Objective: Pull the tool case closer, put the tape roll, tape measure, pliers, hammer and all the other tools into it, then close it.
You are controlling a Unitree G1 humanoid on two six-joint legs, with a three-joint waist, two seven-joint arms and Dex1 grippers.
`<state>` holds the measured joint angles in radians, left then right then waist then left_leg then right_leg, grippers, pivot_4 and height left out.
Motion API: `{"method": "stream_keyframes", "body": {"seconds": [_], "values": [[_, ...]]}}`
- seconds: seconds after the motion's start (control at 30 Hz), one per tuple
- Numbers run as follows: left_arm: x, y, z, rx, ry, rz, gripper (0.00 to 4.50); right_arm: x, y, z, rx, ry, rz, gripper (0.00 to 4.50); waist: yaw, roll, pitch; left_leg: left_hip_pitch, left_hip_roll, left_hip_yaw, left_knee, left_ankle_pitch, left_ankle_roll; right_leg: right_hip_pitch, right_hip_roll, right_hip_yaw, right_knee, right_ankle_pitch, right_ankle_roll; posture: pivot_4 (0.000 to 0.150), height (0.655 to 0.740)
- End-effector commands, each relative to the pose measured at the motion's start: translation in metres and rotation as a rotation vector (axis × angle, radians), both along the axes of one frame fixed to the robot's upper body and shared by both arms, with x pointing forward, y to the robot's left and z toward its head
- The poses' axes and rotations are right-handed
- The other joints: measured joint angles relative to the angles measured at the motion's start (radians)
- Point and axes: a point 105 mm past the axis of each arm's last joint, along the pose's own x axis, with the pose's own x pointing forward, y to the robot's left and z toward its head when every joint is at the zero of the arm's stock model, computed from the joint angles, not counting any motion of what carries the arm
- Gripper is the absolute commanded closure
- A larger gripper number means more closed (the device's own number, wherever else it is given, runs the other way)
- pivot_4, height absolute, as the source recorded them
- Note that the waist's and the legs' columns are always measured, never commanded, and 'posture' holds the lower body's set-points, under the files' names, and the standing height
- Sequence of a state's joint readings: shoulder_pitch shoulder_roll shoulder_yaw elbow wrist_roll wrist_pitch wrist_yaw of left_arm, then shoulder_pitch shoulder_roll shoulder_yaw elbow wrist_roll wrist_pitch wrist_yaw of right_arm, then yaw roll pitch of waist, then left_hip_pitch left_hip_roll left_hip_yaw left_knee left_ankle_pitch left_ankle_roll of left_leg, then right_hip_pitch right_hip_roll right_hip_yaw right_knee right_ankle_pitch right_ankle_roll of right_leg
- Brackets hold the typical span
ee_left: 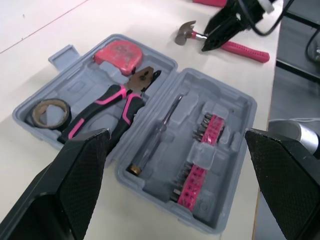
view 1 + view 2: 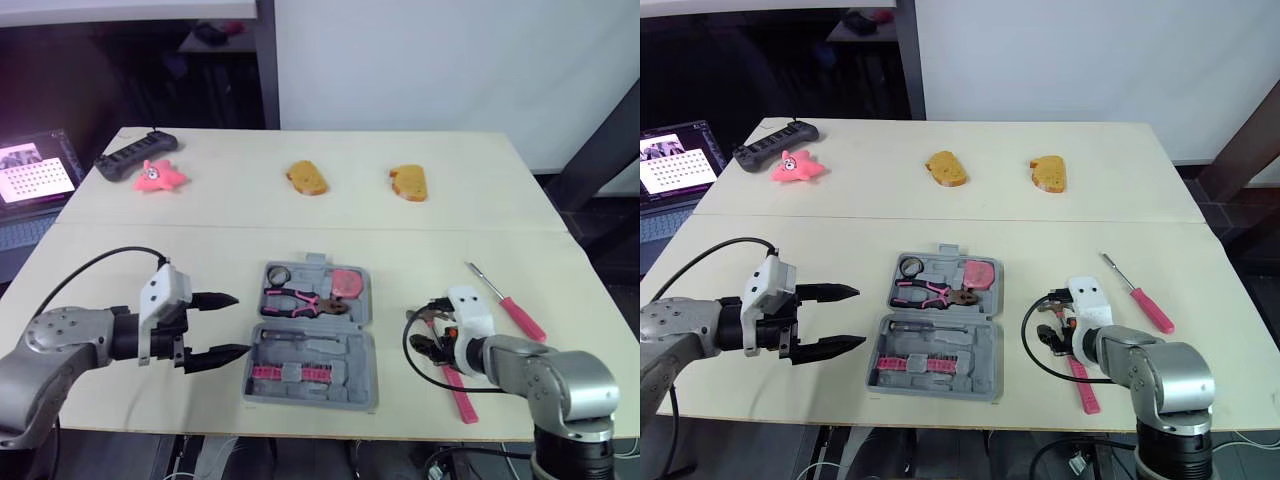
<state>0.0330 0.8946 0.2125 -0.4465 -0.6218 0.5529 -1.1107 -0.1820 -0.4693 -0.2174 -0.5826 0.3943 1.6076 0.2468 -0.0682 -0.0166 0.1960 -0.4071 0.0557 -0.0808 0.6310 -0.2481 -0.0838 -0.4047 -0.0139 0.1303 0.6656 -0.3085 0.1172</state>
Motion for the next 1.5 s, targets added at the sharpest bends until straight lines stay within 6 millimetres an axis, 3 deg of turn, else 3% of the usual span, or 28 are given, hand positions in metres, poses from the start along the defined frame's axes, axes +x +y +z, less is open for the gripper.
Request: {"method": "stream_keyframes", "body": {"seconds": [0.03,0.1,0.2,0.37,0.5,0.77,0.87,1.0,1.13,1.27,1.37,1.4,1.5], "values": [[-0.003,-0.002,0.005,0.004,-0.035,-0.021,0.00,-0.004,0.000,0.025,-0.036,0.009,0.202,0.09,0.000,0.001,0.001,0.000,0.000,0.000,0.001,0.000,0.000,0.000,0.000,0.000,0.000,0.000,0.000,0.150,0.7314],[-0.004,-0.002,0.004,0.005,-0.035,-0.020,0.00,-0.013,0.000,0.031,-0.090,0.051,0.348,0.09,0.000,0.001,0.001,0.000,0.000,0.000,0.000,0.000,0.000,0.000,-0.001,0.000,0.000,0.000,0.000,0.150,0.7314],[-0.005,-0.002,0.004,-0.001,-0.044,-0.012,0.00,-0.011,0.008,0.054,-0.307,-0.165,0.831,0.09,0.001,0.001,0.001,0.000,0.000,0.000,-0.001,0.000,0.000,0.000,0.000,-0.001,-0.001,0.000,0.000,0.150,0.7314],[0.001,0.004,0.009,0.011,-0.104,0.050,0.00,0.006,-0.002,0.039,-0.812,-0.249,1.464,0.09,-0.008,-0.001,0.001,0.002,0.001,0.003,0.001,0.000,0.000,0.001,-0.001,0.000,-0.001,0.000,0.001,0.150,0.7314],[-0.004,0.005,0.006,0.023,-0.108,0.061,0.00,0.023,-0.006,0.021,-1.072,-0.287,1.806,0.09,-0.004,0.000,0.002,0.002,0.001,0.005,0.001,0.000,0.000,0.000,-0.002,0.001,-0.001,0.001,0.000,0.150,0.7314],[-0.012,0.006,0.006,0.030,-0.108,0.100,0.00,0.025,0.011,-0.004,-1.143,-0.261,2.200,0.09,0.001,0.001,0.002,0.002,0.001,0.004,0.000,0.000,0.000,0.000,-0.002,0.000,0.001,0.001,0.000,0.150,0.7314],[-0.015,0.008,0.007,0.040,-0.109,0.113,0.00,0.020,0.014,-0.015,-1.139,-0.241,2.274,0.09,0.001,0.001,0.002,0.004,0.001,0.004,0.002,0.000,0.000,0.003,-0.002,0.000,0.001,0.001,0.000,0.150,0.7314],[-0.016,0.011,0.008,0.048,-0.111,0.128,0.00,0.016,0.020,-0.027,-1.134,-0.218,2.316,0.09,0.001,-0.005,-0.002,0.019,0.001,0.004,-0.001,0.000,0.000,0.018,-0.002,0.000,0.000,-0.001,-0.004,0.150,0.7314],[-0.017,0.011,0.010,0.049,-0.112,0.132,0.00,0.021,0.007,-0.042,-1.159,-0.090,2.318,1.25,0.000,-0.017,-0.009,0.020,0.001,0.003,0.000,0.000,0.000,0.019,-0.001,0.000,0.000,-0.001,-0.004,0.150,0.7314],[-0.016,0.012,0.010,0.048,-0.111,0.135,0.00,0.023,-0.009,-0.037,-1.159,-0.046,2.282,3.39,-0.001,-0.023,-0.011,0.034,0.002,0.004,-0.001,-0.001,0.001,0.032,-0.001,0.000,-0.003,-0.004,-0.009,0.150,0.7314],[-0.016,0.012,0.009,0.051,-0.109,0.134,0.00,0.024,-0.013,-0.025,-1.158,-0.066,2.243,4.43,0.003,-0.022,-0.010,0.036,0.002,0.004,0.000,-0.001,0.001,0.035,-0.002,0.000,-0.003,-0.005,-0.009,0.150,0.7314],[-0.015,0.012,0.009,0.051,-0.108,0.133,0.00,0.024,-0.013,-0.022,-1.153,-0.073,2.225,4.47,0.006,-0.019,-0.009,0.036,0.002,0.004,0.000,-0.001,0.001,0.035,-0.002,0.000,-0.003,-0.005,-0.009,0.150,0.7314],[-0.011,0.011,0.008,0.049,-0.107,0.110,0.00,0.018,-0.005,0.011,-1.125,-0.251,2.109,4.47,0.026,-0.009,-0.002,0.032,0.001,0.004,0.000,-0.001,0.001,0.032,-0.002,0.000,-0.003,-0.005,-0.009,0.150,0.7314]]}}
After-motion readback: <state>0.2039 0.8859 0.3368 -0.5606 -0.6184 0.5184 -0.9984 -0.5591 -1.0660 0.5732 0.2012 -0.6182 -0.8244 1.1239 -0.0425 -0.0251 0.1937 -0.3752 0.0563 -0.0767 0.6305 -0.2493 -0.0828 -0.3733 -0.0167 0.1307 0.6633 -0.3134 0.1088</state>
